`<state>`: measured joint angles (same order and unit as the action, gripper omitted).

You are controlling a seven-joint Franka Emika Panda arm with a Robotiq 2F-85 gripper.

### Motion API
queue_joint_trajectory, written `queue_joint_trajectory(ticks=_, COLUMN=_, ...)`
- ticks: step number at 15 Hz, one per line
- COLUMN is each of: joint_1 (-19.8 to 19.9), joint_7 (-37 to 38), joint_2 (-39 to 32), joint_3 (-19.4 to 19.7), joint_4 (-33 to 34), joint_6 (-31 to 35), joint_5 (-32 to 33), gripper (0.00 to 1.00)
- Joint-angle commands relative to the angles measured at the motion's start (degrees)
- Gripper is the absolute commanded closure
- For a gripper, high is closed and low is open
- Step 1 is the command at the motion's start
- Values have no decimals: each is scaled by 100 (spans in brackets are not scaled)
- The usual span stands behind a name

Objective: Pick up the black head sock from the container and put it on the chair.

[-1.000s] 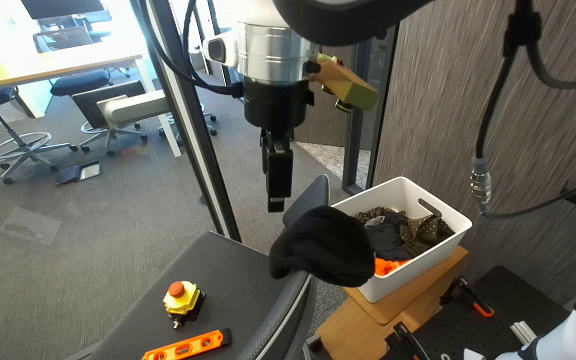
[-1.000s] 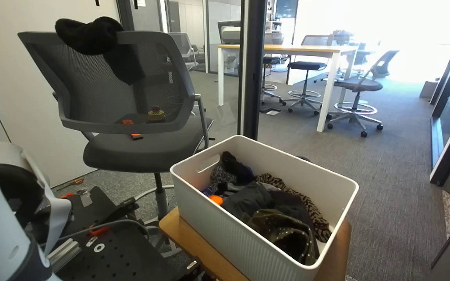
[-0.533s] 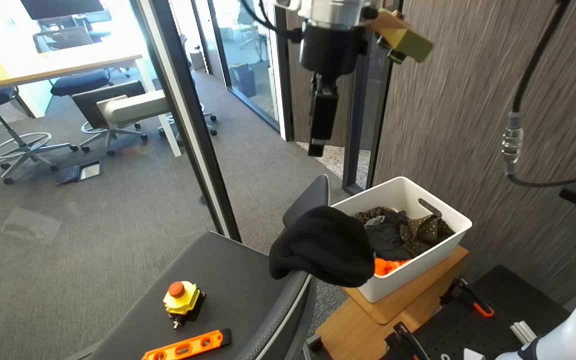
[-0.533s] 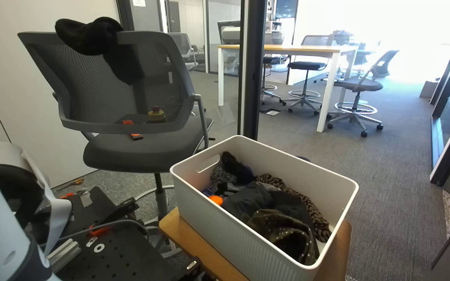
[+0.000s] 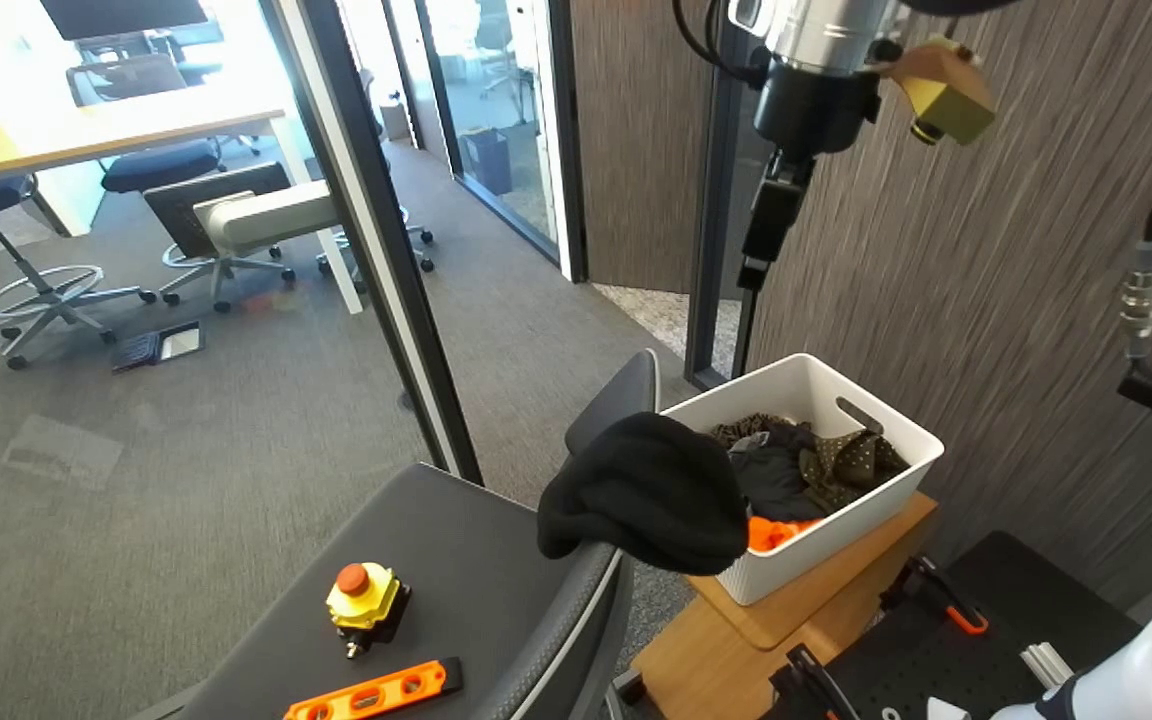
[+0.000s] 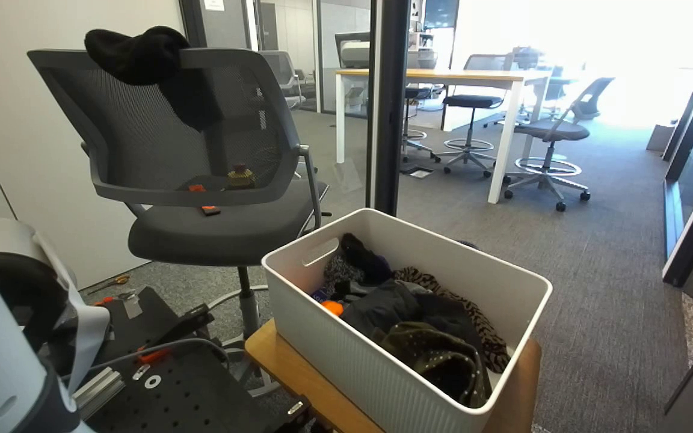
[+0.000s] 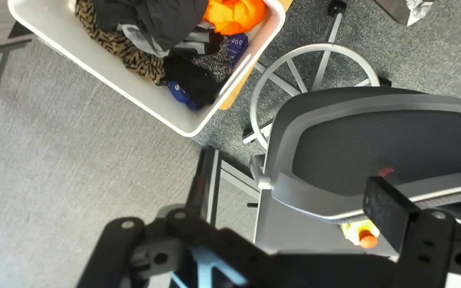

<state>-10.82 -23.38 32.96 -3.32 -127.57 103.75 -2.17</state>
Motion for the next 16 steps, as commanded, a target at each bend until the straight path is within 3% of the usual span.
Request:
queue_joint_trajectory(ticks=1, joint_1=296, joint_7=781, joint_2=707, joint_3=-16, joint_4=-875, joint_6=162, joint_5=247, gripper=0)
queue_joint_trajectory(ticks=7, joint_1=609, joint_7=1520, joint_2=2151, joint_3=158, joint_4=-1823, joint_6=-517, joint_5=239, gripper=0)
queue_joint_trajectory(ticks=12, joint_1=822, joint_7=1769, joint_2=2993, joint_3=312, joint_4=-1773, joint_6=-1468, joint_5=290, gripper=0)
queue_joint_trajectory(ticks=16, joint_1=878, joint_7=1750, joint_2=3189, joint_3=383, joint_4=-1785, joint_6=-1740, joint_5=307, gripper=0)
